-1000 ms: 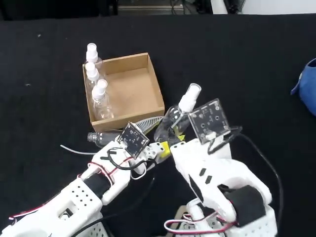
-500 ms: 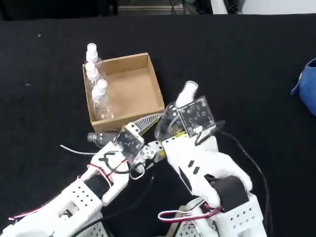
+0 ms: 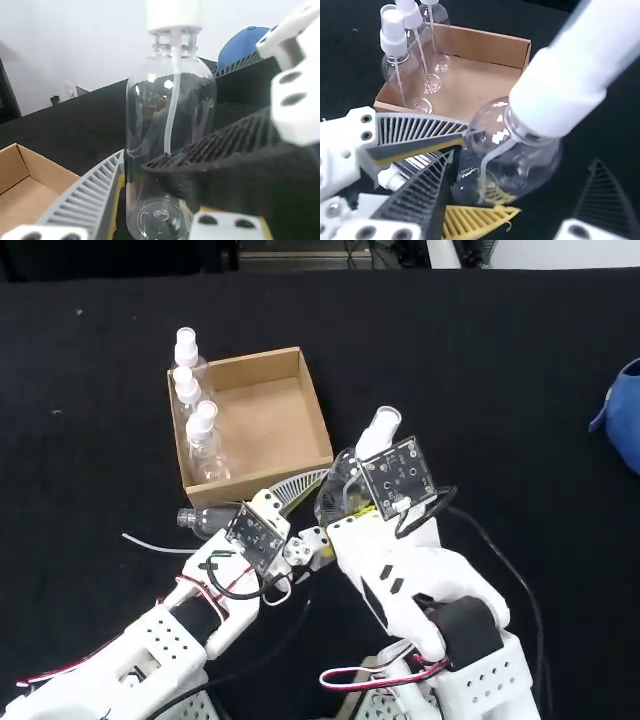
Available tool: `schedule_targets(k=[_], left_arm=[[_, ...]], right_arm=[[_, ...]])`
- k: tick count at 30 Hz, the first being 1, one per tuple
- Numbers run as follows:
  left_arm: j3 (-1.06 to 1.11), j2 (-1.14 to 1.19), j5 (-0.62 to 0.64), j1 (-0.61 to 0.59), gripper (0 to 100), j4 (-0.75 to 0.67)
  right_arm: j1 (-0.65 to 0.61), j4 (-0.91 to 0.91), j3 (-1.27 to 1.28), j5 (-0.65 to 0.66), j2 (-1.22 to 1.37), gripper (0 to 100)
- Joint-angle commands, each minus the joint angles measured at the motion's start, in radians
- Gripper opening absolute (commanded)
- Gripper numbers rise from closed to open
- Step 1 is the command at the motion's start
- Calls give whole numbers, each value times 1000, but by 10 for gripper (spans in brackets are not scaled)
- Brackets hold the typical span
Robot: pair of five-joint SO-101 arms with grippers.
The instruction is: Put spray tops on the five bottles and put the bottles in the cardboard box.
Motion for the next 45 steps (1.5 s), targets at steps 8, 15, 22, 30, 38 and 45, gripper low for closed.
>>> schedule_targets(k=[8, 15, 22, 30, 38, 45], left_arm=[[-10, -8, 3, 47, 40, -38], [-1, -6, 2, 61, 40, -38], [1, -6, 3, 58, 40, -37], [-1, -6, 3, 58, 40, -37], [-1, -6, 2, 56, 40, -37], [-1, -6, 2, 54, 37, -37]], right_arm=[[71, -15, -47, 81, -5, 345], [87, -14, -47, 77, -7, 345], [87, 48, -134, 77, -7, 345], [86, 68, -137, 75, -7, 345], [18, 121, -214, 75, -7, 194], [-34, 124, -217, 84, -7, 158]])
